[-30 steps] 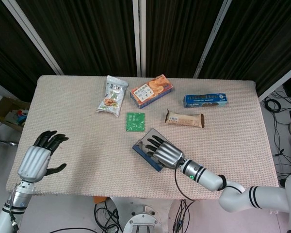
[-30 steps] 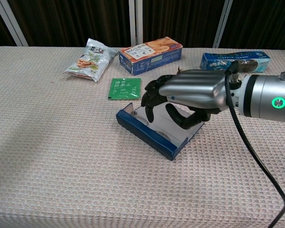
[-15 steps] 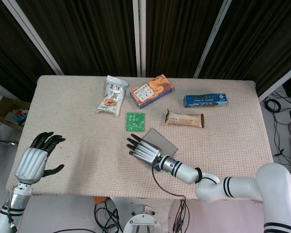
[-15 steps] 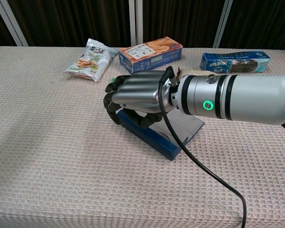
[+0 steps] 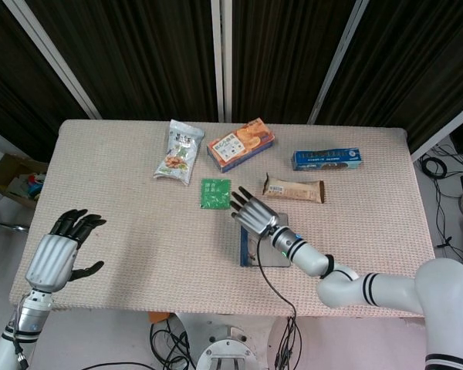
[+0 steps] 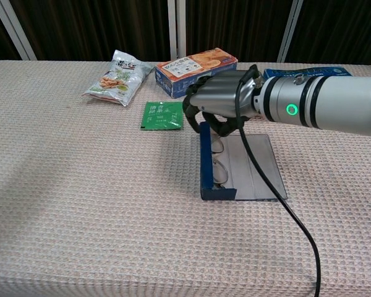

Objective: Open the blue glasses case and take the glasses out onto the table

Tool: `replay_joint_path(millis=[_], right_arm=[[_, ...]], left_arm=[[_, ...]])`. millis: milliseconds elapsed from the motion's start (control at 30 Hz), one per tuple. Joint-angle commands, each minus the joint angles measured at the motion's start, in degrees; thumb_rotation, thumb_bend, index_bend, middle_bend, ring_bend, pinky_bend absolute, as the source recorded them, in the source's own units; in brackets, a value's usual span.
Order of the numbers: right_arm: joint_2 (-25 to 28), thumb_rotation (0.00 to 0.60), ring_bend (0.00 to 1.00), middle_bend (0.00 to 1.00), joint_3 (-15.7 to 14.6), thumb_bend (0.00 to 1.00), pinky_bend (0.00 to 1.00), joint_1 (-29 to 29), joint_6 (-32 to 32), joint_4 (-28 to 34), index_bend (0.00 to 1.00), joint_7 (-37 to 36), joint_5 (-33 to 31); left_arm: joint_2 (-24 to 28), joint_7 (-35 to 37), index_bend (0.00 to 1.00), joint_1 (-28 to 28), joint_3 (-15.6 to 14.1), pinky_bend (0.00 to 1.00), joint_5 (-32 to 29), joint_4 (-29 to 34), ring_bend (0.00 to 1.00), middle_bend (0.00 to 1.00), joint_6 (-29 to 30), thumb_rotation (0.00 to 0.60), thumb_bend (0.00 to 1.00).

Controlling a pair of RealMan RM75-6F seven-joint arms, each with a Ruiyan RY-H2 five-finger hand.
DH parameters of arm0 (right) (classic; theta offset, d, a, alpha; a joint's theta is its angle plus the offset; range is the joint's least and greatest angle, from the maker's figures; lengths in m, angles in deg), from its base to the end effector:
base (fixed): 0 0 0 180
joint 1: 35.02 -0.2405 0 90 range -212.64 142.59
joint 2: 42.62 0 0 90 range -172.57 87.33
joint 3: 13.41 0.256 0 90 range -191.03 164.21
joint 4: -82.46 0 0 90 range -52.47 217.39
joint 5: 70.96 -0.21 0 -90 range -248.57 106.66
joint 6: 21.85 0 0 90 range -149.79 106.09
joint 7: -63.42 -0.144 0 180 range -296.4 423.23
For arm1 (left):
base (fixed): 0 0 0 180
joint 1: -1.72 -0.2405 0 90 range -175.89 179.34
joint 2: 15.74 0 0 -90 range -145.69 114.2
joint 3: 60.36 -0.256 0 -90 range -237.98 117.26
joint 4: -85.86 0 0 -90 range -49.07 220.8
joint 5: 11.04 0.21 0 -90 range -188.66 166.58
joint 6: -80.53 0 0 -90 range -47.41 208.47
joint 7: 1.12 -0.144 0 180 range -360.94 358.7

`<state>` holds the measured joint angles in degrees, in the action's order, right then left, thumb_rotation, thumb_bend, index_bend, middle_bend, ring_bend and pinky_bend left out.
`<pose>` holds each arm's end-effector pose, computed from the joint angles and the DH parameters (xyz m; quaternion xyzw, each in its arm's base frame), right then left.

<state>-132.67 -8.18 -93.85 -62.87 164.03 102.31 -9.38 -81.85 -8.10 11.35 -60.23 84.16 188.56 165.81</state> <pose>-0.0847 -0.3543 -0.0595 0.8943 -0.1514 0.2425 0.3442 -0.2365 0.1856 0.1243 -0.6477 -0.3586 -0.4571 0.4929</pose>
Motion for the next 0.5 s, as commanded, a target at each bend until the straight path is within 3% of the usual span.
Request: replay_joint_path(millis=[33, 167, 233, 400, 500], right_arm=[[3.1, 0.600, 0.00, 0.18, -1.2, 0.95, 0.00, 2.0, -1.7, 1.3, 0.41, -0.2, -2.5], [7.1, 0.600, 0.00, 0.18, -2.4, 0.93, 0.00, 4.5, -3.2, 5.2, 0.40, -3.4, -1.6], [8.5, 0.600, 0.00, 0.18, -2.6, 0.87, 0.00, 5.5, -3.7, 6.8, 0.40, -6.0, -0.2], [8.3, 0.600, 0.00, 0.18, -1.7, 0.45, 0.00, 5.8, -3.6, 6.1, 0.38, -11.6, 4.3], [5.9, 0.600, 0.00, 0.16, -1.4, 0.32, 0.00, 5.0, -3.4, 3.7, 0.34, -11.9, 6.0]], left_arm=[[-0.1, 0.2, 0.24, 0.1, 0.0, 0.14, -0.1, -0.1, 0.13, 0.22, -0.2, 0.600, 0.05], [-0.3, 0.2, 0.24, 0.5, 0.2, 0.14, 0.0, -0.4, 0.13, 0.22, -0.7, 0.600, 0.05], [-0.4, 0.2, 0.24, 0.7, 0.2, 0.14, 0.0, -0.4, 0.13, 0.22, -0.9, 0.600, 0.05], [-0.7, -0.4, 0.24, 1.4, 0.6, 0.14, -0.2, 0.1, 0.13, 0.22, -1.9, 0.600, 0.05], [-0.6, -1.0, 0.24, 1.4, 0.6, 0.14, -0.3, 0.6, 0.13, 0.22, -2.0, 0.600, 0.05]])
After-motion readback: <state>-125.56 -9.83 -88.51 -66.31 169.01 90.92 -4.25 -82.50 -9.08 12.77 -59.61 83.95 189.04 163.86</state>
